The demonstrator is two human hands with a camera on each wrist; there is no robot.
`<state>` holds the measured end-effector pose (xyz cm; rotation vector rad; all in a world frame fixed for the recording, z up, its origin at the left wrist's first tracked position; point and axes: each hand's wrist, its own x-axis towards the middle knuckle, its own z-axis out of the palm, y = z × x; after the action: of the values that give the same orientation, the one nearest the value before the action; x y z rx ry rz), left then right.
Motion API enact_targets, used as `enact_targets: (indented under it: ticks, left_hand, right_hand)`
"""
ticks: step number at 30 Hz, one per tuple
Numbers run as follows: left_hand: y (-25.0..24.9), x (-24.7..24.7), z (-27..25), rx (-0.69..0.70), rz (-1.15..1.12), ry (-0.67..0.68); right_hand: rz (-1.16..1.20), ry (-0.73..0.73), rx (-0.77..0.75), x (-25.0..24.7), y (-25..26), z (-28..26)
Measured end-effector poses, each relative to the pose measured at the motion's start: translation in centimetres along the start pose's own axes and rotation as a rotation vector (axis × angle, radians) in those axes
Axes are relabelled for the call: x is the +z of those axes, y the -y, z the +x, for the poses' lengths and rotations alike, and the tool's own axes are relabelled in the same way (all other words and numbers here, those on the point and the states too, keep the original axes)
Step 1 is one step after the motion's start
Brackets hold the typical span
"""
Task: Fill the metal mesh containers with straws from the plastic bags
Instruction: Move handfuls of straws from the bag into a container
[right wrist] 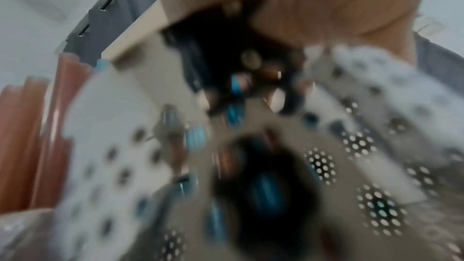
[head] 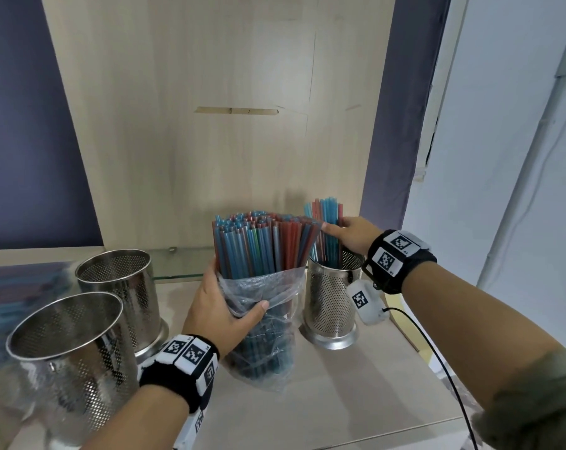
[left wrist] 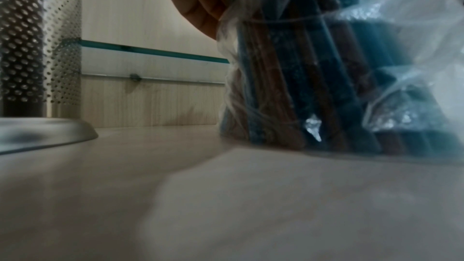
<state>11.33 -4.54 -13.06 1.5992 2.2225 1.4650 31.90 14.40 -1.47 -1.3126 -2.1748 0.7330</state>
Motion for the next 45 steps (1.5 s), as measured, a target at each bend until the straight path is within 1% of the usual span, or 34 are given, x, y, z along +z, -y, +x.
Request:
enact_targets:
  ticks: [3, 4, 6, 9, 12, 13, 16, 17, 19, 23, 26, 30, 40, 43, 45]
  left_hand:
    - [0.1, 0.0, 0.0, 0.002, 0.000, 0.001]
    - [0.1, 0.0, 0.0, 0.002, 0.000, 0.000]
    - [0.1, -0.1, 0.0, -0.001, 0.001, 0.000]
    - [0.0, -0.1, 0.0, -0.007, 0.011, -0.001]
    - [-0.1, -0.1, 0.0, -0.008, 0.009, -0.004]
    - [-0.2, -0.1, 0.0, -0.009, 0.010, -0.006]
    - [-0.5, -0.1, -0.2, -0.018, 0.022, -0.003]
    - [-0.6, -0.2, -0.2, -0.017, 0.022, -0.004]
    - [-0.9, -0.3, -0.3, -0.014, 0.024, -0.004]
    - [-1.3, -0.4, -0.4, -0.025, 0.025, -0.003]
    - [-1.2, -0.4, -0.4, -0.007, 0.000, -0.019]
    - [-1.1, -0.4, -0.3, -0.006, -0.026, -0.034]
    - [-0.7, -0.2, -0.1, -0.031, -0.020, -0.081]
    - [-0.9, -0.2, 0.0, -0.011, -0.021, -0.125]
    - [-0.8, -0.1, 0.0, 0.002, -0.028, -0.179]
  right_hand:
    - [0.095, -0.021, 0.028, -0.2, -0.7, 0.2]
    - [0.149, -0.007, 0.052, -0.3, -1.0, 0.1]
    - [0.251, 0.040, 0.053, -0.6, -1.7, -0.1]
    - [0.262, 0.111, -0.003, -1.0, -2.7, -1.5]
    - [0.233, 0.167, -0.121, -0.5, -3.2, -4.1]
    - [0.211, 0.146, -0.164, -0.2, -3.5, -4.9]
    - [0.058, -0.069, -0.224, 1.2, -5.0, -6.1]
    - [0.039, -0.109, -0.236, 1.7, -5.5, -6.1]
    - [0.051, -0.152, -0.259, 2.9, -6.5, -5.8]
    - [0.118, -0.216, -0.244, 4.3, -7.1, -5.5]
    - [0.168, -0.233, -0.242, 4.8, -6.9, -5.6]
    - [0.209, -0.220, -0.219, 5.4, -6.8, -5.4]
    - [0.279, -0.238, -0.185, 7.1, -5.9, -5.2]
    - [0.269, -0.241, -0.184, 7.1, -6.1, -5.2]
    - [0.261, -0.235, -0.177, 7.1, -6.2, -5.1]
